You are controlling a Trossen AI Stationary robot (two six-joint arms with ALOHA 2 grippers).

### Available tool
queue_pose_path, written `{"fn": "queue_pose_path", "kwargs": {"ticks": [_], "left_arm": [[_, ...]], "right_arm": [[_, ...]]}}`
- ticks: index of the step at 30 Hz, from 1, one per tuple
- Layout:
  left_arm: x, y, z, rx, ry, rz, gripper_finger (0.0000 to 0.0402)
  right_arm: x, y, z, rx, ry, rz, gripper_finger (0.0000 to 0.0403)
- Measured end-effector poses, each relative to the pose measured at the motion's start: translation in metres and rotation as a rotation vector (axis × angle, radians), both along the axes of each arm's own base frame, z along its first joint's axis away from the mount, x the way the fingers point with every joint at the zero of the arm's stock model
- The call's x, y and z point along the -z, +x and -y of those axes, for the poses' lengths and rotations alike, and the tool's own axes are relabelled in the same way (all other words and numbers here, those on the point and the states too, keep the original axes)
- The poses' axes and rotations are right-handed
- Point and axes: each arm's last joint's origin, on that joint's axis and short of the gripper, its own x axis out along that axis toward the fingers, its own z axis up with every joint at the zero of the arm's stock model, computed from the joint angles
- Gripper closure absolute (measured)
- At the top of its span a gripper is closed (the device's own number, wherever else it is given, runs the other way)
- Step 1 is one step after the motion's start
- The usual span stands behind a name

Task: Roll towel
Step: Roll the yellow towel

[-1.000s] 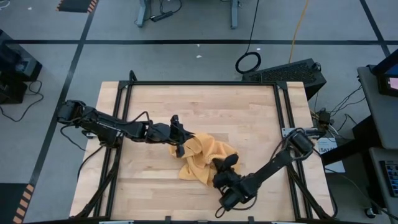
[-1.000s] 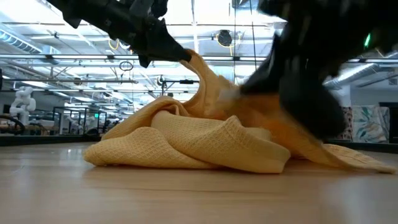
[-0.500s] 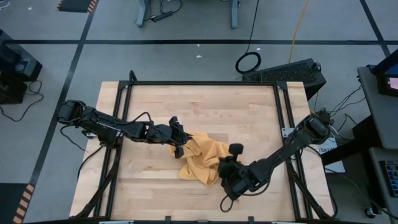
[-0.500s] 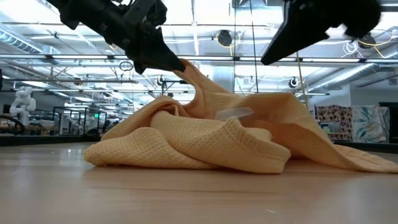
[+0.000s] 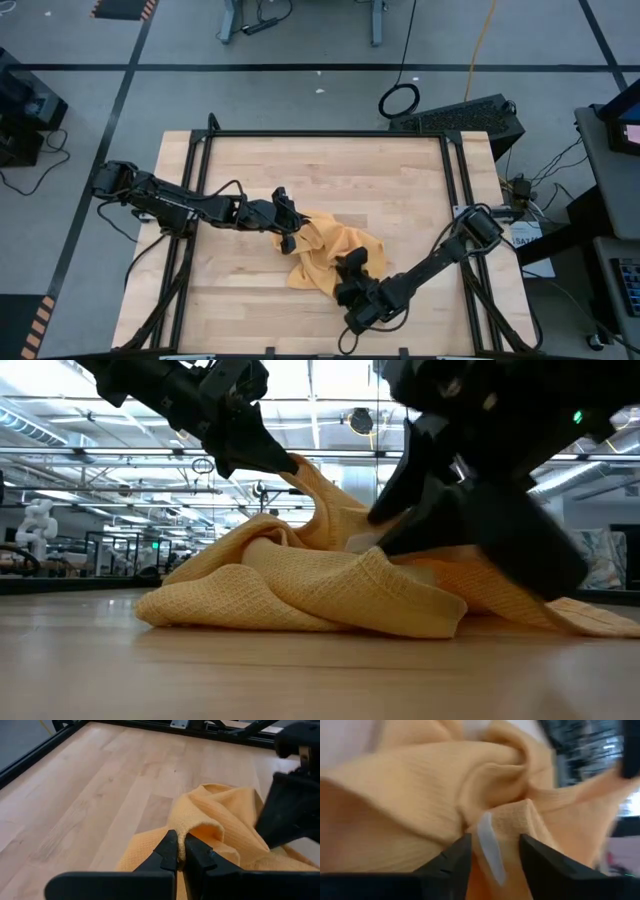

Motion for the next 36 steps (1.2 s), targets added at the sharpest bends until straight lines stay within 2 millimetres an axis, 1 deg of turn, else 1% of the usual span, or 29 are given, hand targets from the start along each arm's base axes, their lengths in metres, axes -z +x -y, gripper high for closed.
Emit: {"fn": "queue_pose_path", "kwargs": {"ticks": [2, 4, 6, 10, 11, 15, 17, 19, 22, 26, 29, 32, 34, 36], "left_arm": [[0.000, 0.000, 0.000, 0.000, 0.000, 0.000, 0.0391], [0.000, 0.000, 0.000, -0.001, 0.000, 0.002, 0.0391], [0.000, 0.000, 0.000, -0.001, 0.000, 0.004, 0.0391], [0.000, 0.000, 0.000, -0.001, -0.001, 0.004, 0.0391], [0.000, 0.000, 0.000, -0.001, -0.001, 0.004, 0.0391], [0.000, 0.000, 0.000, 0.001, -0.001, 0.004, 0.0391], [0.000, 0.000, 0.000, 0.011, -0.006, 0.002, 0.0391], [0.000, 0.000, 0.001, 0.019, -0.009, 0.000, 0.0391], [0.000, 0.000, 0.004, 0.028, -0.009, 0.000, 0.0391], [0.000, -0.001, 0.009, 0.050, -0.012, 0.004, 0.0391], [0.000, -0.002, 0.015, 0.072, -0.013, 0.004, 0.0391], [0.000, -0.003, 0.021, 0.092, -0.013, 0.004, 0.0391], [0.000, -0.003, 0.024, 0.105, -0.013, 0.004, 0.0391], [-0.001, -0.004, 0.027, 0.115, -0.013, 0.006, 0.0391]], "right_arm": [[0.001, 0.002, 0.004, 0.011, -0.006, -0.004, 0.0227], [0.003, 0.005, 0.010, 0.028, 0.023, -0.023, 0.0234], [0.005, 0.009, 0.017, 0.044, 0.061, -0.040, 0.0265], [0.006, 0.014, 0.025, 0.058, 0.113, -0.064, 0.0372], [0.006, 0.014, 0.026, 0.059, 0.126, -0.074, 0.0386], [0.003, 0.015, 0.030, 0.077, 0.141, -0.063, 0.0394], [-0.008, 0.013, 0.029, 0.068, 0.147, -0.048, 0.0400], [-0.024, 0.009, 0.027, 0.058, 0.155, -0.012, 0.0400], [-0.055, -0.002, 0.026, 0.053, 0.152, 0.054, 0.0401], [-0.096, -0.015, 0.033, 0.056, 0.213, 0.143, 0.0402], [-0.120, -0.025, 0.043, 0.081, 0.240, 0.182, 0.0402], [-0.138, -0.036, 0.059, 0.119, 0.232, 0.191, 0.0402], [-0.145, -0.041, 0.071, 0.154, 0.223, 0.178, 0.0402], [-0.148, -0.045, 0.083, 0.203, 0.220, 0.164, 0.0402]]}}
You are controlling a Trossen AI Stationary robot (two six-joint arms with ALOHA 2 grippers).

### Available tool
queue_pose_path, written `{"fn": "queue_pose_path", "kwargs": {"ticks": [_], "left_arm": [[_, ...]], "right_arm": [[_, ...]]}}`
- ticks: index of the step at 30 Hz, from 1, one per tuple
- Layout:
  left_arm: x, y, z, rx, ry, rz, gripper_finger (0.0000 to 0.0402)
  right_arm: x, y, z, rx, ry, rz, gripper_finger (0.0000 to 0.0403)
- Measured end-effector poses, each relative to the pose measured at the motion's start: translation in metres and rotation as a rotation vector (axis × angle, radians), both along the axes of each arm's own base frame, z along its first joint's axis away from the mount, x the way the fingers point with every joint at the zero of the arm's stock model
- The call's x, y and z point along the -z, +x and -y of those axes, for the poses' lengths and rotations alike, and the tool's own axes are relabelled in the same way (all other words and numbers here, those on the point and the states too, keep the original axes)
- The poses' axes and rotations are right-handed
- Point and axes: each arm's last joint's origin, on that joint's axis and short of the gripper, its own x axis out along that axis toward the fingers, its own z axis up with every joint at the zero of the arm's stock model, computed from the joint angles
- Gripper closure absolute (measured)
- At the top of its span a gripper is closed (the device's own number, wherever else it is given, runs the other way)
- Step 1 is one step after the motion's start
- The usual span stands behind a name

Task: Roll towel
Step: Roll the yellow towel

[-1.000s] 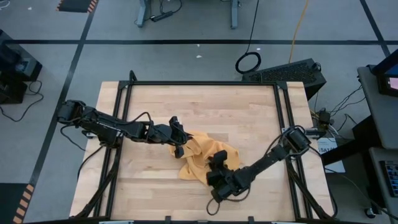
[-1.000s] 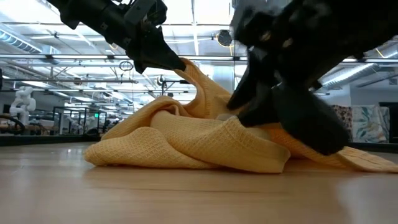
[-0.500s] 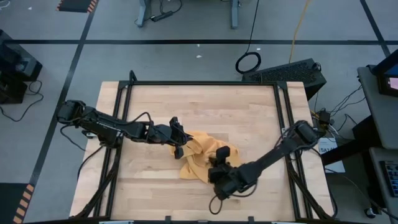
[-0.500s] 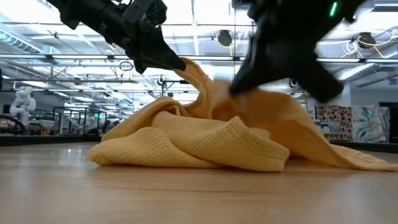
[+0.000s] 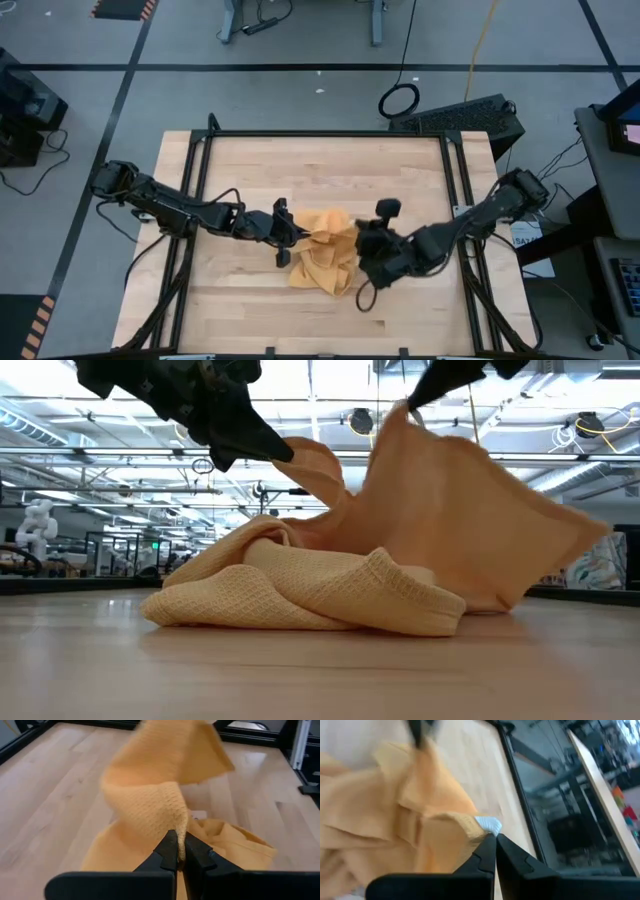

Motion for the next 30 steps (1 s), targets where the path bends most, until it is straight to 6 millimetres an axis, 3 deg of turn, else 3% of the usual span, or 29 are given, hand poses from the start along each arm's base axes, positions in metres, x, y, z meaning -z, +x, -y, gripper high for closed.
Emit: {"fn": "queue_pose_path", "kwargs": {"ticks": [9, 15, 22, 30], "left_arm": [[-0.012, 0.004, 0.009, 0.153, -0.080, 0.118, 0.0391], [-0.013, 0.004, 0.010, 0.211, -0.063, 0.130, 0.0391], [-0.022, 0.010, -0.002, 0.138, -0.059, 0.227, 0.0391], [-0.021, 0.011, -0.007, 0.108, -0.079, 0.230, 0.0391]], "right_arm": [[0.020, 0.002, 0.050, 0.227, 0.012, -0.093, 0.0403], [0.021, 0.002, 0.076, 0.345, -0.056, -0.092, 0.0403], [0.022, 0.004, 0.076, 0.330, 0.030, -0.105, 0.0399], [0.025, -0.009, 0.054, 0.329, 0.113, -0.125, 0.0351]]}}
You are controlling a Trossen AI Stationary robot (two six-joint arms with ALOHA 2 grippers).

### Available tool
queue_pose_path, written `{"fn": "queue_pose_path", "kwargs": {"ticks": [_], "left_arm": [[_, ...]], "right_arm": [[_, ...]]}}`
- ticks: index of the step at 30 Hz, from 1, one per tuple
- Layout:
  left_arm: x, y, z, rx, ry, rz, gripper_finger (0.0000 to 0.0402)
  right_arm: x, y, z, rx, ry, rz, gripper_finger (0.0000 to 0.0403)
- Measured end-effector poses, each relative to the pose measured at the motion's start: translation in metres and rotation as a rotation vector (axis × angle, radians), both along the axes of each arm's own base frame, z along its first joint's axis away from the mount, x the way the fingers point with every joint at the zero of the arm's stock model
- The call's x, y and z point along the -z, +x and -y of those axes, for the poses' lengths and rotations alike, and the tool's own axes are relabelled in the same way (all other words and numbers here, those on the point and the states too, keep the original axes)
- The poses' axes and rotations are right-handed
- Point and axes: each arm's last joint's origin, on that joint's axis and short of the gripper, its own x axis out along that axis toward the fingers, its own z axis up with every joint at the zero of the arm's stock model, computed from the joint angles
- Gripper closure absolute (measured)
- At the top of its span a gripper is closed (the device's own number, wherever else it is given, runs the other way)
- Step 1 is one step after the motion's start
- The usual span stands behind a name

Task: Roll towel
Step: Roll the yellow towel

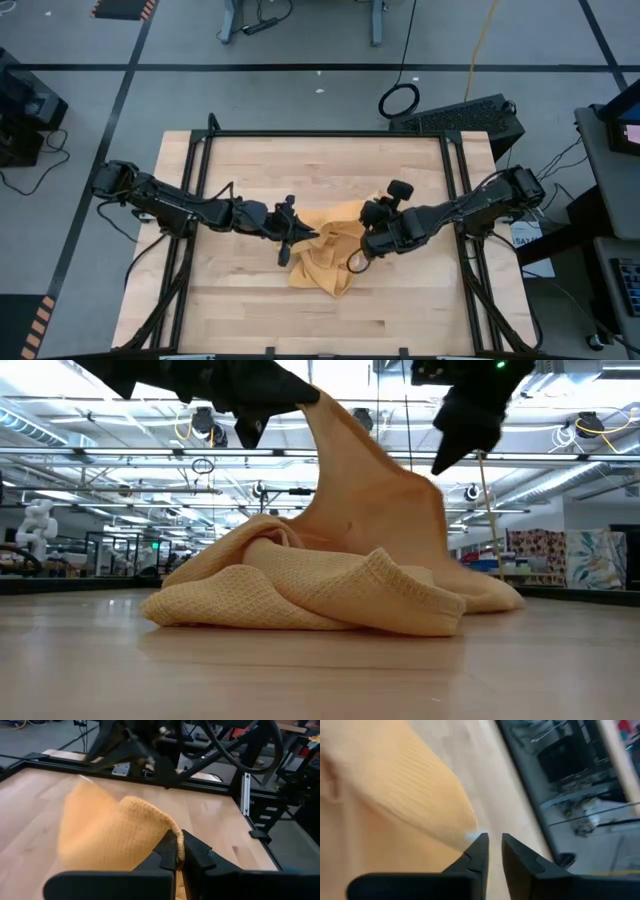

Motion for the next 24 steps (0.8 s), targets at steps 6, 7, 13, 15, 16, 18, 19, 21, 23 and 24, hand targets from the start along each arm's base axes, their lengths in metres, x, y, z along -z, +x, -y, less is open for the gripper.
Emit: {"fn": "queue_pose_path", "kwargs": {"ticks": [6, 7, 13, 15, 16, 18, 19, 21, 23, 24], "left_arm": [[0.000, 0.000, 0.000, 0.000, 0.000, 0.000, 0.0391], [0.000, 0.000, 0.000, 0.000, 0.000, 0.002, 0.0391], [0.000, 0.000, 0.000, 0.000, 0.000, 0.002, 0.0391], [0.000, 0.000, 0.000, 0.000, 0.000, 0.002, 0.0391], [0.000, 0.000, 0.000, 0.000, 0.000, 0.002, 0.0391], [0.000, 0.000, 0.000, 0.003, 0.000, 0.005, 0.0391], [0.000, 0.000, 0.000, 0.005, -0.001, 0.006, 0.0391], [0.000, 0.000, 0.000, 0.007, -0.001, 0.006, 0.0391], [0.000, 0.000, 0.000, 0.008, 0.000, 0.006, 0.0391], [0.000, 0.000, 0.000, 0.008, 0.001, 0.006, 0.0391]], "right_arm": [[0.002, -0.020, -0.030, 0.046, 0.089, 0.044, 0.0304], [0.003, -0.023, -0.035, 0.054, 0.093, 0.056, 0.0298], [0.031, -0.043, -0.042, 0.133, 0.091, 0.108, 0.0271], [0.049, -0.047, -0.040, 0.143, 0.098, 0.110, 0.0264], [0.058, -0.049, -0.037, 0.151, 0.101, 0.108, 0.0262], [0.071, -0.051, -0.028, 0.183, 0.103, 0.097, 0.0255], [0.076, -0.052, -0.021, 0.208, 0.112, 0.081, 0.0250], [0.085, -0.051, -0.008, 0.233, 0.140, 0.009, 0.0239], [0.087, -0.049, 0.006, 0.236, 0.167, -0.057, 0.0225], [0.086, -0.048, 0.013, 0.236, 0.177, -0.083, 0.0216]]}}
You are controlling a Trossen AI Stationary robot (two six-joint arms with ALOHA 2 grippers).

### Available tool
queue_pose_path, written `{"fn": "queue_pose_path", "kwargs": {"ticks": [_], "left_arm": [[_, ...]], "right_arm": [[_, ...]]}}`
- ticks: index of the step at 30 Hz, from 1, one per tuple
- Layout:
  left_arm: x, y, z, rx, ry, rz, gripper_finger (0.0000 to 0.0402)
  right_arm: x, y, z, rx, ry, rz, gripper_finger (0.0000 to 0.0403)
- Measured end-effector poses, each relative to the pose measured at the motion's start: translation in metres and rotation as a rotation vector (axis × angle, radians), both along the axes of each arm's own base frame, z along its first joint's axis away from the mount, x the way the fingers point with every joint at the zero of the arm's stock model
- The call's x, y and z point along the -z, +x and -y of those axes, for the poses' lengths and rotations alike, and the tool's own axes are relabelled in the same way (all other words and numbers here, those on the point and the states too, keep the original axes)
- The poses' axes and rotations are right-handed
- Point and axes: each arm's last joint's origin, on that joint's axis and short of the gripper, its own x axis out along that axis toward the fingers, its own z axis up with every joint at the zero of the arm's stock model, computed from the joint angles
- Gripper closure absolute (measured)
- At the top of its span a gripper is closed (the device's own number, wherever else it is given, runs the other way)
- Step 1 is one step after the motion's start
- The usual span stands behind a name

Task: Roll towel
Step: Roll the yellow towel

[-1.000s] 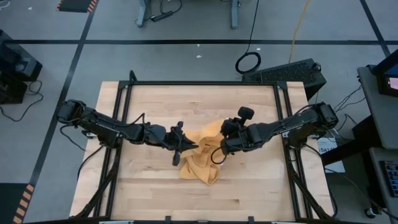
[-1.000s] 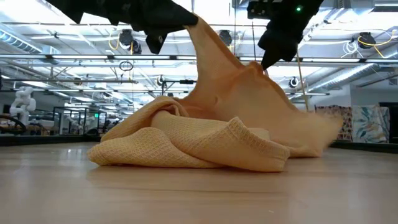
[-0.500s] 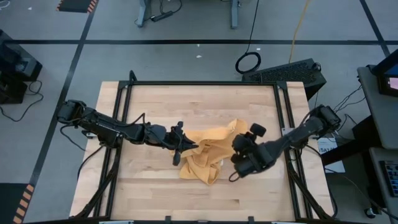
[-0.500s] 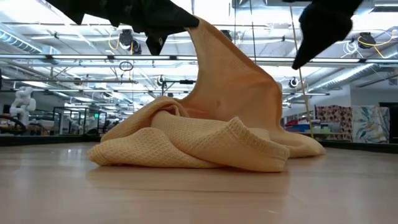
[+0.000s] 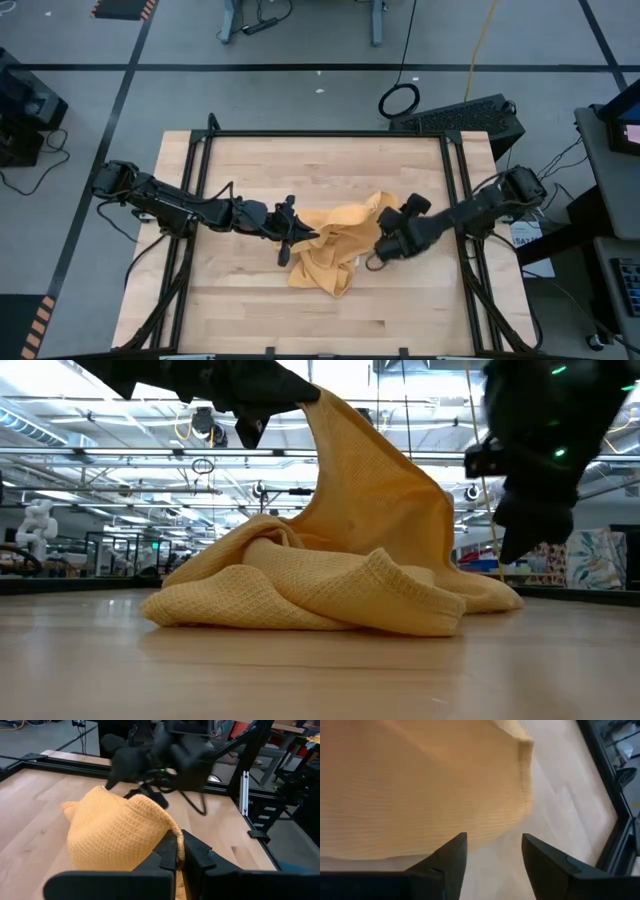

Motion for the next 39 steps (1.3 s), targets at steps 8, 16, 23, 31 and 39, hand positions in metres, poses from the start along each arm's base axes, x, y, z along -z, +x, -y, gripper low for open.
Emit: {"fn": "queue_pose_path", "kwargs": {"ticks": [8, 16, 23, 31, 39], "left_arm": [[-0.003, -0.003, -0.003, -0.007, 0.029, -0.004, 0.0391], [-0.008, -0.012, -0.010, -0.028, 0.036, -0.054, 0.0391], [-0.010, -0.017, -0.015, -0.046, 0.042, -0.085, 0.0391], [-0.010, -0.018, -0.016, -0.044, 0.060, -0.096, 0.0391], [-0.010, -0.017, -0.026, -0.077, 0.066, -0.093, 0.0391]], "right_arm": [[-0.029, 0.013, 0.060, -0.041, 0.100, 0.083, 0.0167], [-0.018, 0.000, 0.109, 0.079, 0.184, 0.083, 0.0183], [0.001, -0.003, 0.126, 0.014, 0.315, 0.154, 0.0203], [0.018, -0.017, 0.133, 0.073, 0.418, 0.161, 0.0217], [0.022, -0.011, 0.105, 0.098, 0.679, 0.251, 0.0360]]}}
